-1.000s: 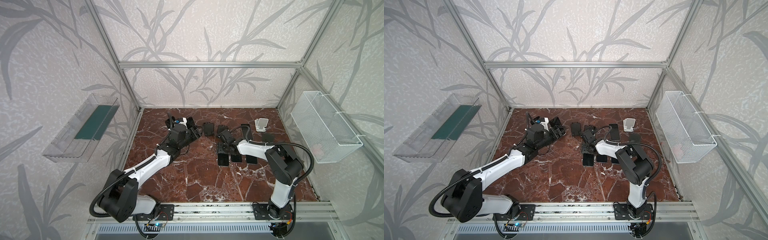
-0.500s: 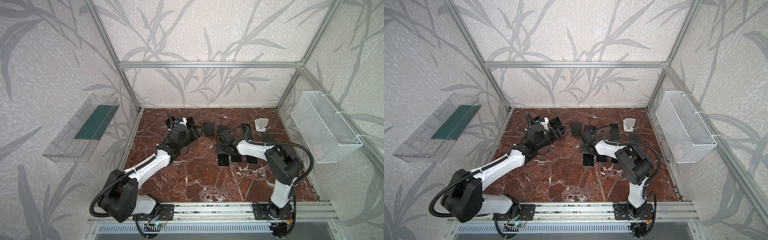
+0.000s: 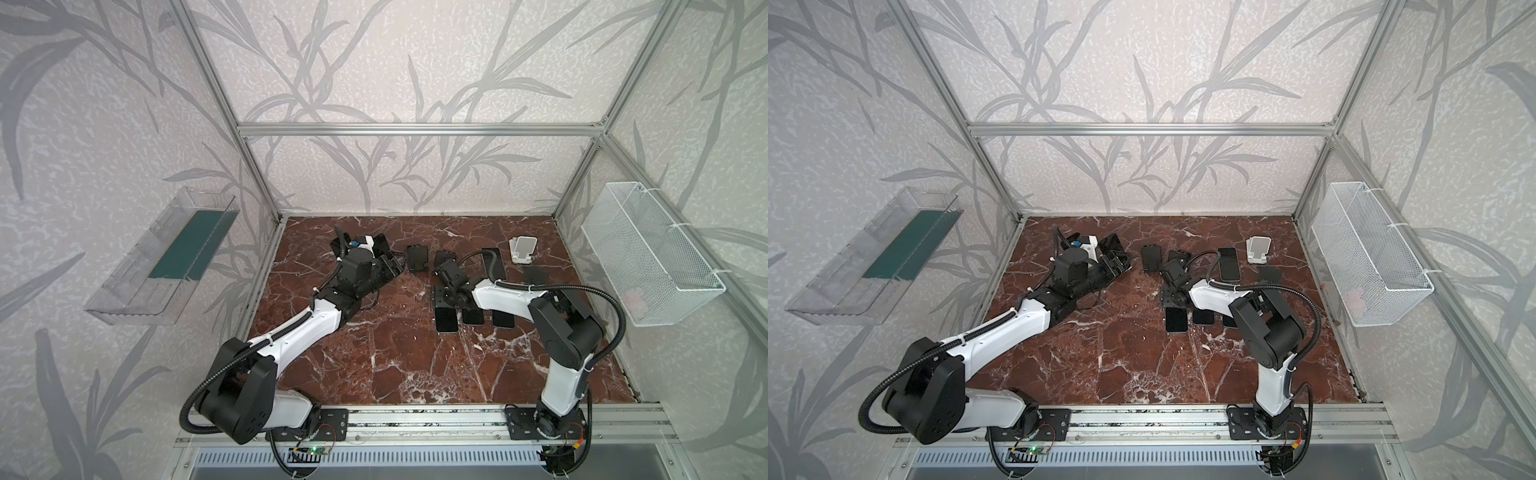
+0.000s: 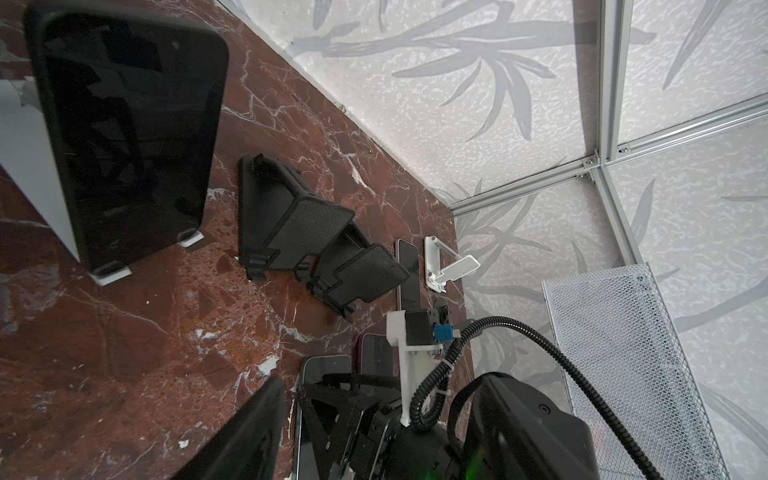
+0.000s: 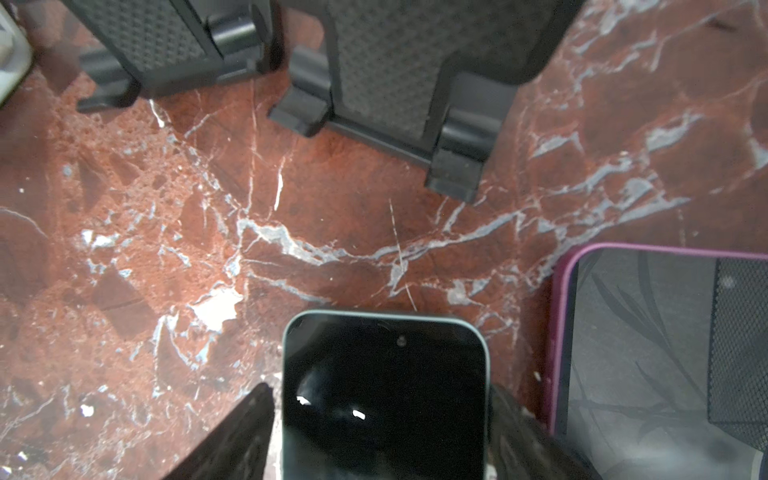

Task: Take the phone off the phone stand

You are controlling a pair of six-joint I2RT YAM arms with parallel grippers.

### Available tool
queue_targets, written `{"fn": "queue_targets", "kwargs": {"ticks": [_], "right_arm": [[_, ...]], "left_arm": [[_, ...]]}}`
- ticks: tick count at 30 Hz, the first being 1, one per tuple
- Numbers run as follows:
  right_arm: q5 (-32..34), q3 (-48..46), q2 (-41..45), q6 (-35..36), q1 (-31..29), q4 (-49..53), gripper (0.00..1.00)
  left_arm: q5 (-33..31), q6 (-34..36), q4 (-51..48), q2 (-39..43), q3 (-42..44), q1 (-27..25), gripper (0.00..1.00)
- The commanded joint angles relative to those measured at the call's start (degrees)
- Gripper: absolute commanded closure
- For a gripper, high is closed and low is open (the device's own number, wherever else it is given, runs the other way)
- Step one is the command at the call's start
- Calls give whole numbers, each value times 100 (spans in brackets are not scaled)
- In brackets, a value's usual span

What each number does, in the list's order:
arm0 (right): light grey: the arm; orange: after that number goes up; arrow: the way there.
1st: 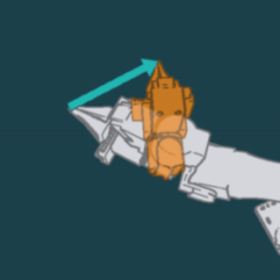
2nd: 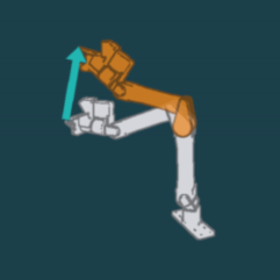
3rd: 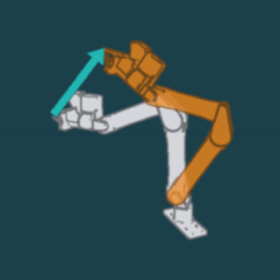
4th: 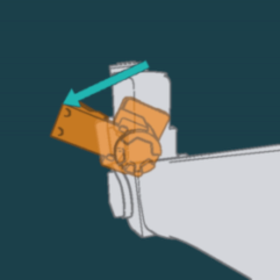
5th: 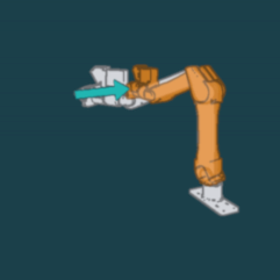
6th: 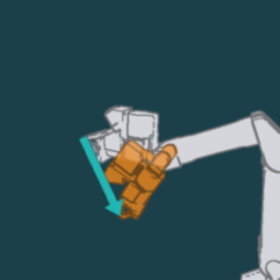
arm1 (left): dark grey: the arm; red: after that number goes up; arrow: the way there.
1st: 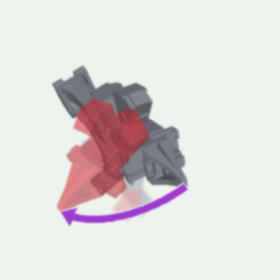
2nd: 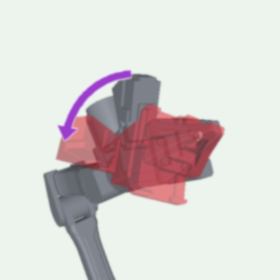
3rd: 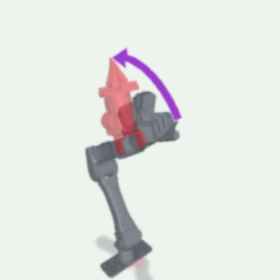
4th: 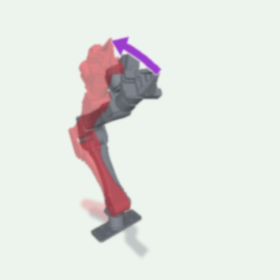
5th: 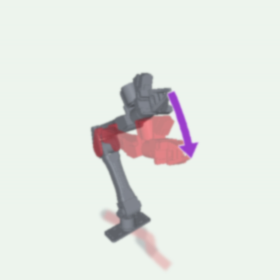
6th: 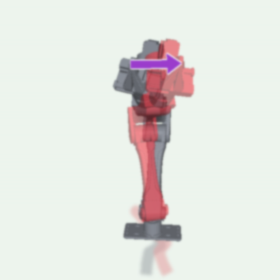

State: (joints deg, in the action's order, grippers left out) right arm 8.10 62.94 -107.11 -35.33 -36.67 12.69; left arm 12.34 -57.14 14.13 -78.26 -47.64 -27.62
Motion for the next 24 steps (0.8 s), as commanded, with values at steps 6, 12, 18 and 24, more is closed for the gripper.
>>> {"fn": "queue_targets", "kwargs": {"ticks": [6,12,18,24], "right_arm": [[75,154,102,25,-65,234,20],[462,572,876,687,-65,599,20],[791,728,1924,1632,-70,502,16],[5,109,2824,2069,-109,-749,15]], "left_arm": [[-7,8,72,130,-122,78,26],[-465,240,74,400,-19,122,25],[-1003,765,-288,891,-98,209,24],[-1783,1138,-215,1630,91,350,21]]}}
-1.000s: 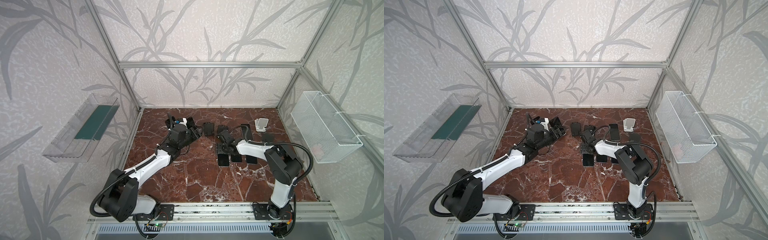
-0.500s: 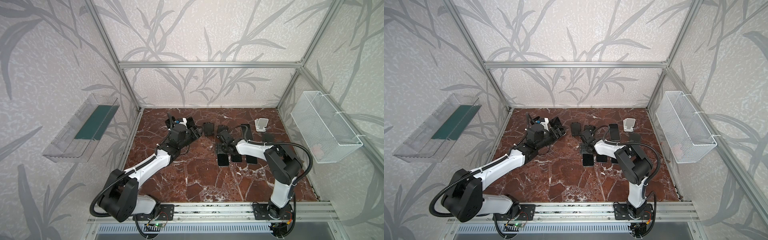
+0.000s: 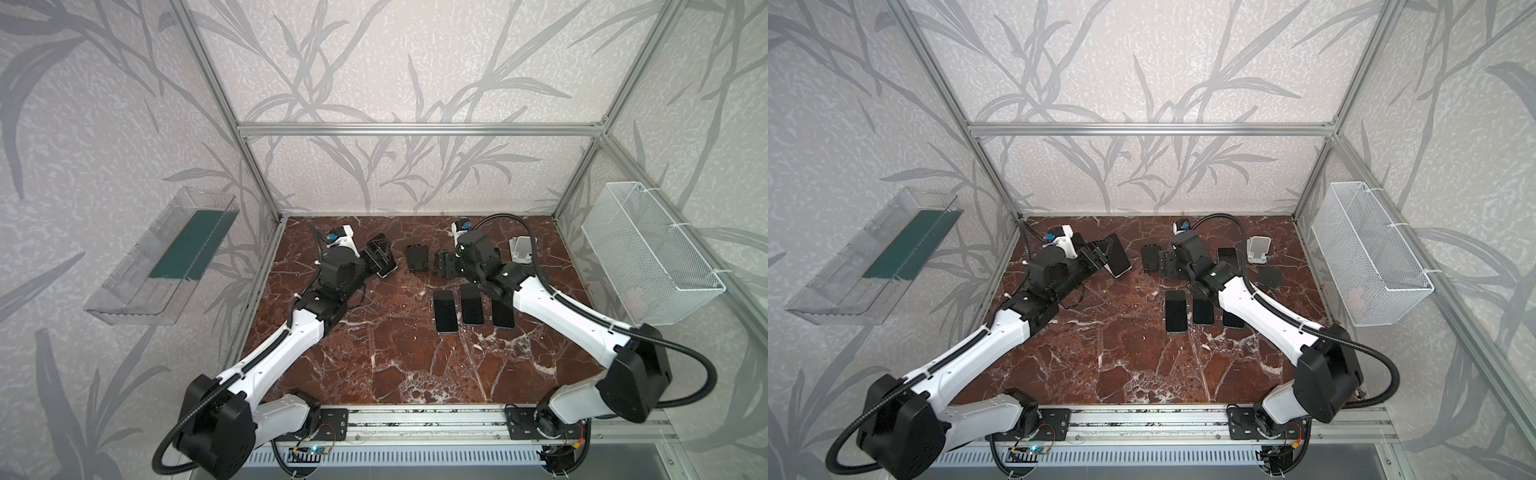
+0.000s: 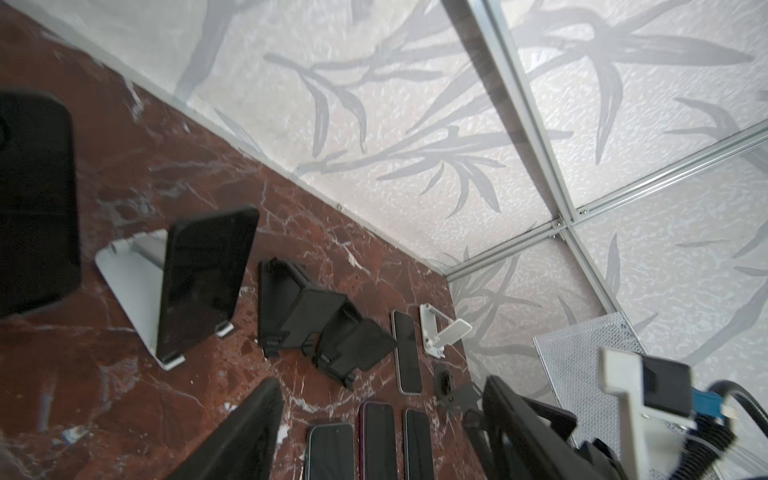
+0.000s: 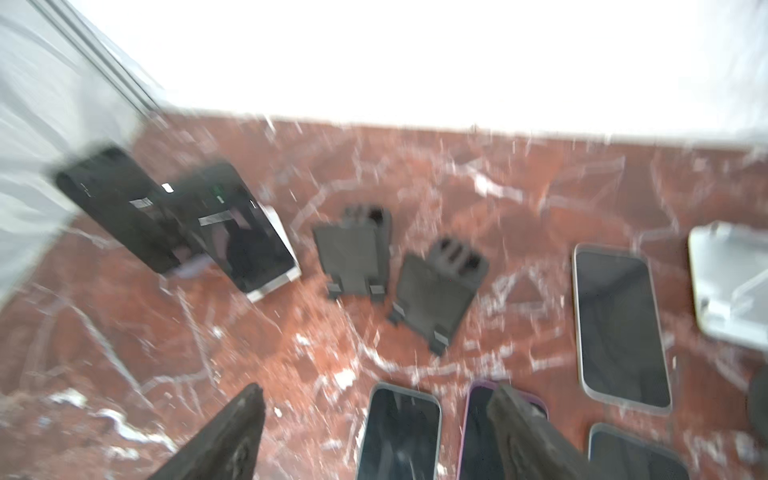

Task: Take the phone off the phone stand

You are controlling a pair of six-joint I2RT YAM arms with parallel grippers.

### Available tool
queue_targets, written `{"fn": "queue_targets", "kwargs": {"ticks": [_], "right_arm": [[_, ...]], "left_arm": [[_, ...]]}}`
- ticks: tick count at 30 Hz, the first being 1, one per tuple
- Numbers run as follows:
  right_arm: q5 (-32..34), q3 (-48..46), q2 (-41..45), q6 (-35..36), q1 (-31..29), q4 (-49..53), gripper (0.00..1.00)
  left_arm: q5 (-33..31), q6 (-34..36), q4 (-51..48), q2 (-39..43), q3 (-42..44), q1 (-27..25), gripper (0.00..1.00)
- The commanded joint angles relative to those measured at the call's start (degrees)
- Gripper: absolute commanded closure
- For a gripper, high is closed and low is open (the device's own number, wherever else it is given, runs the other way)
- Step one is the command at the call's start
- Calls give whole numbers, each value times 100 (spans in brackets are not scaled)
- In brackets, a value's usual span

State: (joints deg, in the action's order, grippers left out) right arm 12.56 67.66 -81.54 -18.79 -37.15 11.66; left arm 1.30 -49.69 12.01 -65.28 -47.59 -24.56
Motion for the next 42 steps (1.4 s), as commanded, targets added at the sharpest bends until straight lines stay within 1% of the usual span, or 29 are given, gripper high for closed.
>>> {"fn": "queue_targets", "kwargs": {"ticks": [1,3,5,7,11,12,13,14,16,17,19,20,22,23,24,25,27,30,33,34,35,36,39,42], "right_arm": [[-658,-475,393,484,-87,-840,15],[-1005,-612,594,595,-100,-1058,14],[-1151,-729,687,613,-101,-1184,13],[-1197,-808,709,569,-103,-1227,13],[-1292,-991,770,512,-109,-1269,12],[-1268,-1053,803,512,-109,-1271,11],[-1231,-1108,830,439,-96,-1284,7],[-1112,-1194,865,209,-56,-1326,1],[-836,-1304,964,-323,92,-1260,1],[-769,-1405,1055,-550,212,-1257,1],[-943,-1678,1256,-964,493,-1344,1],[-1175,-1857,1348,-1175,660,-1514,1],[-2020,-2303,1552,-1350,987,-2094,1],[-2686,-2610,1655,-1283,1159,-2710,5],[-3176,-2913,1733,-1202,1265,-3302,13],[-3257,-3039,1797,-1248,1298,-3466,17],[-3130,-3037,1915,-1321,1301,-3100,17],[-3118,-3079,2077,-1149,1301,-2776,15],[-2876,-3255,2274,-1112,1304,-2705,10],[-2713,-3308,2286,-1245,1301,-2639,9],[-2564,-3386,2247,-1464,1306,-2643,8],[-2559,-3446,2176,-1548,1303,-2722,8],[-2635,-3445,1921,-1617,1305,-2691,8],[-2740,-3440,1658,-1734,1298,-2759,8]], "left_arm": [[-877,470,16,420,138,55,21],[-1231,591,88,594,241,98,19],[-1453,674,109,679,293,127,17],[-1608,744,109,719,314,144,15],[-1715,793,127,655,326,238,13],[-1774,818,139,608,343,250,13],[-1820,844,163,575,351,277,12],[-1858,855,170,530,370,322,12],[-2022,810,138,470,384,389,7],[-2130,742,110,447,405,415,3],[-2239,709,146,461,461,451,1],[-2235,791,342,479,529,453,1],[-2167,898,722,493,701,452,1],[-2145,883,804,488,722,452,1],[-2112,890,805,460,681,452,1],[-2057,900,755,422,625,452,1],[-2012,753,640,306,494,452,1],[-1903,560,624,51,261,452,3],[-1695,613,466,-211,-136,452,4],[-1654,638,404,-287,-253,452,4],[-1613,702,355,-370,-363,452,4],[-1582,796,350,-434,-439,452,4],[-1595,1043,240,-528,-592,460,4],[-1641,1123,91,-428,-410,461,4]]}}
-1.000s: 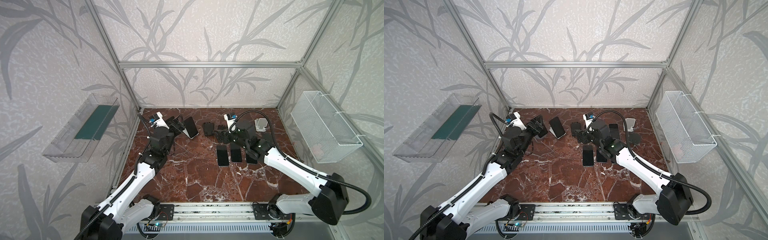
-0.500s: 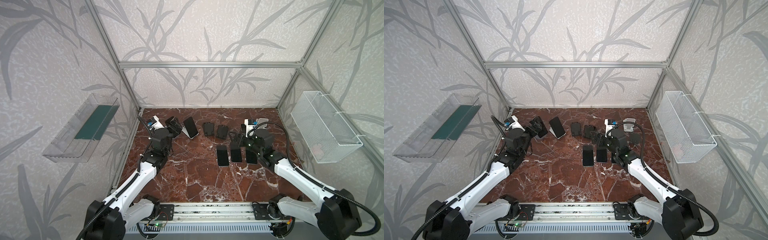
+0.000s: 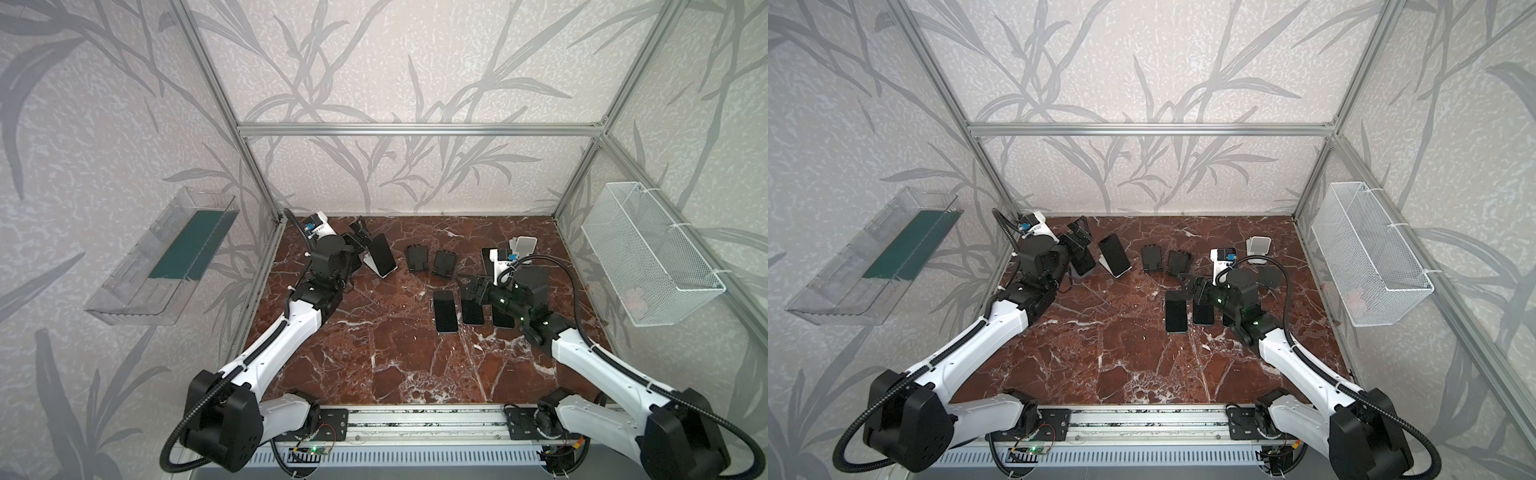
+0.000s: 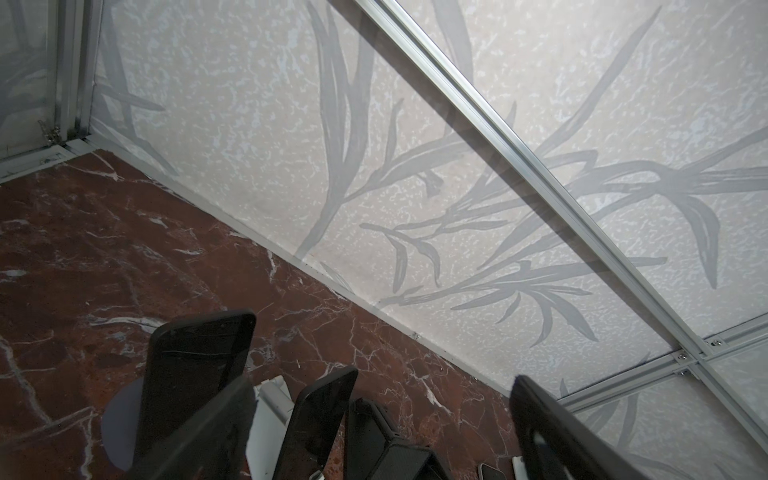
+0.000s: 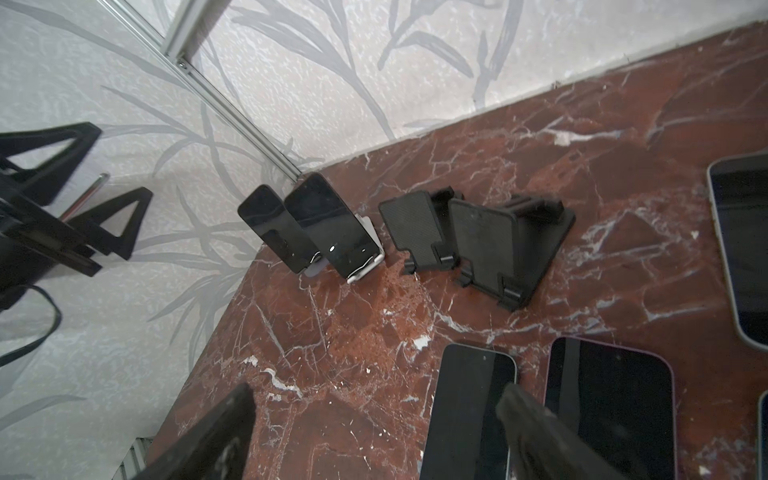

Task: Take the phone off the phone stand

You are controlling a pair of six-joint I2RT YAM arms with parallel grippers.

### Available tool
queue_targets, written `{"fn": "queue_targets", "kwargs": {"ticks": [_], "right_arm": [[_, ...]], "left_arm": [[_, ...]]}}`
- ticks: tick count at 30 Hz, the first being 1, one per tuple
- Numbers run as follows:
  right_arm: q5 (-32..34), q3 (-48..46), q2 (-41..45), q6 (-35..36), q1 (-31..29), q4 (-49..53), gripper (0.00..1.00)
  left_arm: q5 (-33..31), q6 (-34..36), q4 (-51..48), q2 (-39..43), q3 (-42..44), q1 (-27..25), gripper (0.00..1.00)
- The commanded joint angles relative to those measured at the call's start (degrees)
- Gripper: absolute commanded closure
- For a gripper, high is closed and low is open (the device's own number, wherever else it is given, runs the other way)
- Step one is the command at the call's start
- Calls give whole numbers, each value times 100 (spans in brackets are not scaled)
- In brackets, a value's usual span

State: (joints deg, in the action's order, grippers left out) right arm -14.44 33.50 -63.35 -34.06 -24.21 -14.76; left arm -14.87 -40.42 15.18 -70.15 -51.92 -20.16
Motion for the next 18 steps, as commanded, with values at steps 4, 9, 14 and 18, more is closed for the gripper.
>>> {"fn": "queue_targets", "kwargs": {"ticks": [4,9,14,18], "right_arm": [[-167,88,-776,-624,9,-328,11],[-385,381,-1455,-946,-90,-671,16],[-24,841,-1669,-515,-524,-389,16],[412,1110,-1796,125,-940,-329,15]], "left_arm": [[-21,44,-50,155,545,21,5],[140,92,-495,240,265,12,5],[153,-41,-507,383,281,15,3],[-508,-160,-828,423,286,21,1]]}}
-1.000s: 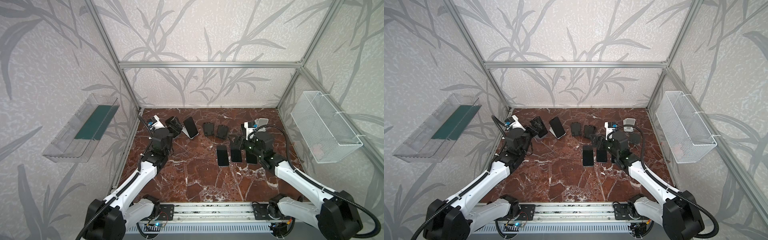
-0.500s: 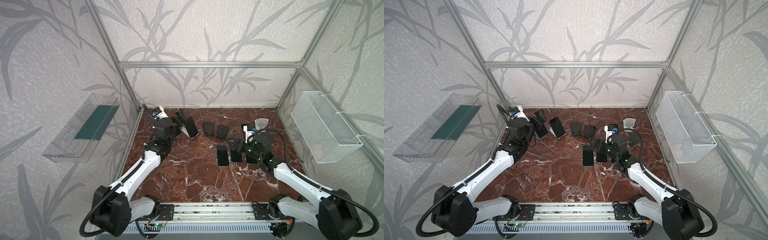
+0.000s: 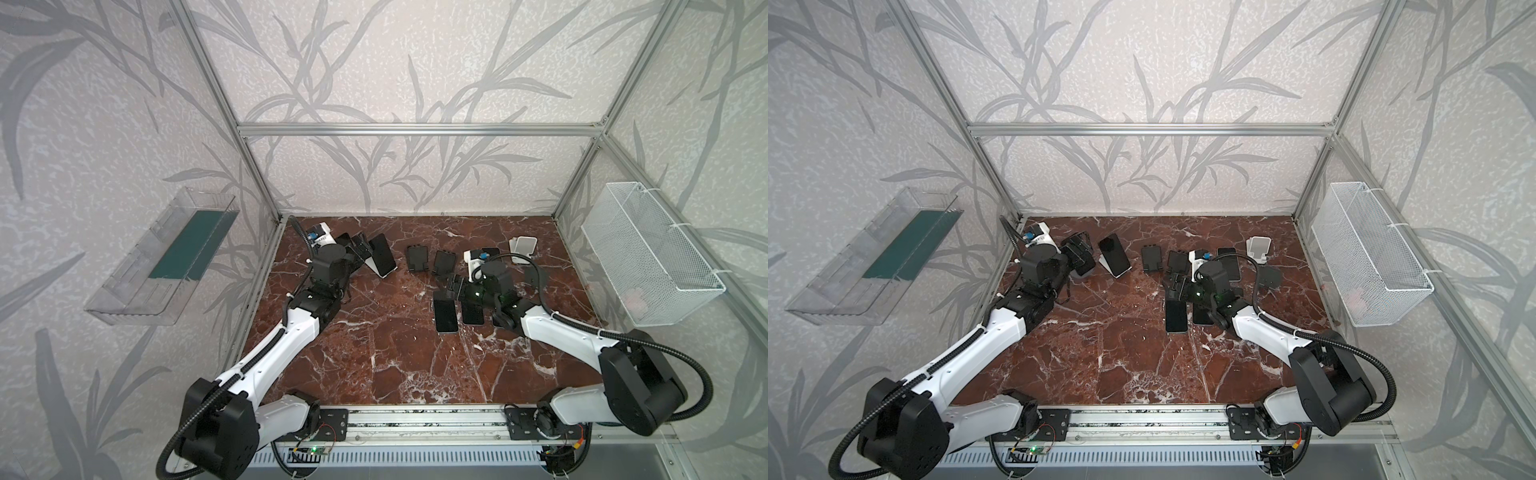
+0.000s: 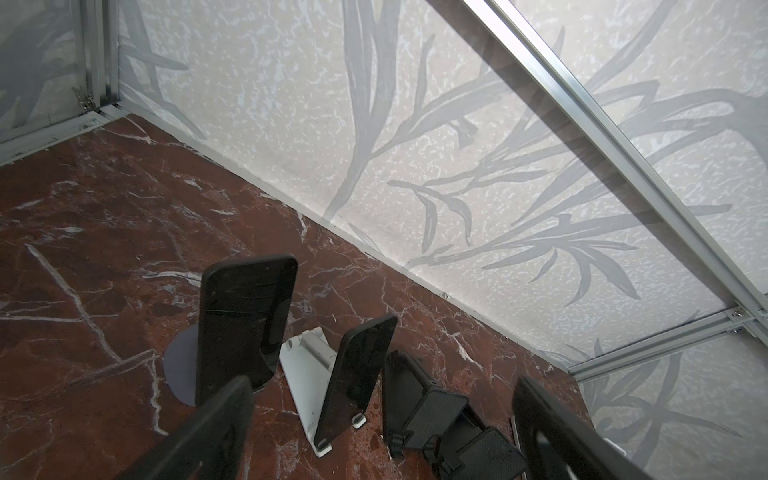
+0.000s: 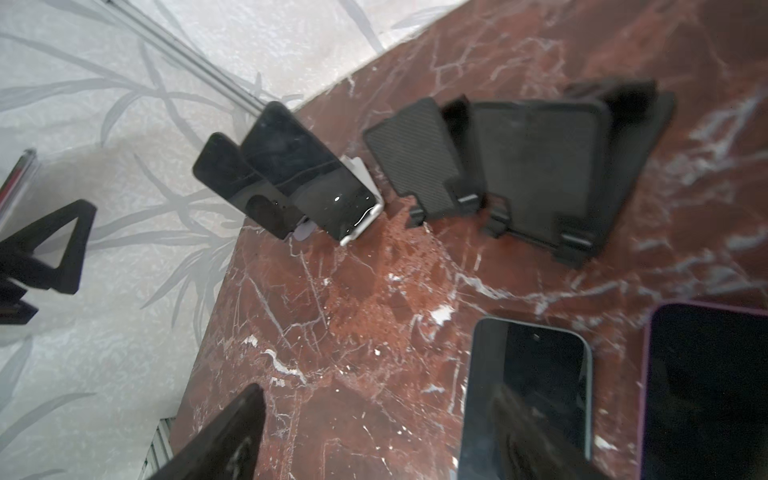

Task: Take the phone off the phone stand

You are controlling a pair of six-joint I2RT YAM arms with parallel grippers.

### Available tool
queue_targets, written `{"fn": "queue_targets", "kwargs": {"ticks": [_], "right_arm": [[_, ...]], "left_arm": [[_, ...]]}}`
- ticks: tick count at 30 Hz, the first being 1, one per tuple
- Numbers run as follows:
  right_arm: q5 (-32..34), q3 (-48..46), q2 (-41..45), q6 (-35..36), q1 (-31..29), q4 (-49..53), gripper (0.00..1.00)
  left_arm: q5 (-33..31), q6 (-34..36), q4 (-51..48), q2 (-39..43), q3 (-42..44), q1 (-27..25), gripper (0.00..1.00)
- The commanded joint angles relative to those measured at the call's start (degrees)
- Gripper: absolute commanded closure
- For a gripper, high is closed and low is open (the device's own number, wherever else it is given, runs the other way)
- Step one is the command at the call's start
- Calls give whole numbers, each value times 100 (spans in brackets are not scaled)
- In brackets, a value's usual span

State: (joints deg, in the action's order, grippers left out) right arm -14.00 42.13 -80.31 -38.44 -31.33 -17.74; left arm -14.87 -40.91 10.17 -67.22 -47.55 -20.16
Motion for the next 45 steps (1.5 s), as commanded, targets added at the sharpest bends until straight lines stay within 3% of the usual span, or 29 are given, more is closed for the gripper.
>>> {"fn": "queue_targets", "kwargs": {"ticks": [1,6,12,21,27,45], "right_arm": [[384,318,-143,740,-309,-71,15],[276,517,-628,2051,-409,-923,14],[-72,1927,-1531,2833,-455,-6,9],[197,3504,-3038,2976,-574,237,7],[458,4513,-3725,3265,-702,694,1],[274,6389,-4964,3451,-797,1599,1]], "left_arm": [[-716,-148,-406,130,-145,21,1],[-1576,-418,-1074,35,-392,21,1],[-1782,-997,-1942,-201,-795,21,1],[-1810,-1467,-2440,-366,-983,82,1],[-1714,-1395,-2186,-287,-835,96,1],[-972,-1503,-1644,-256,-565,464,1]]}}
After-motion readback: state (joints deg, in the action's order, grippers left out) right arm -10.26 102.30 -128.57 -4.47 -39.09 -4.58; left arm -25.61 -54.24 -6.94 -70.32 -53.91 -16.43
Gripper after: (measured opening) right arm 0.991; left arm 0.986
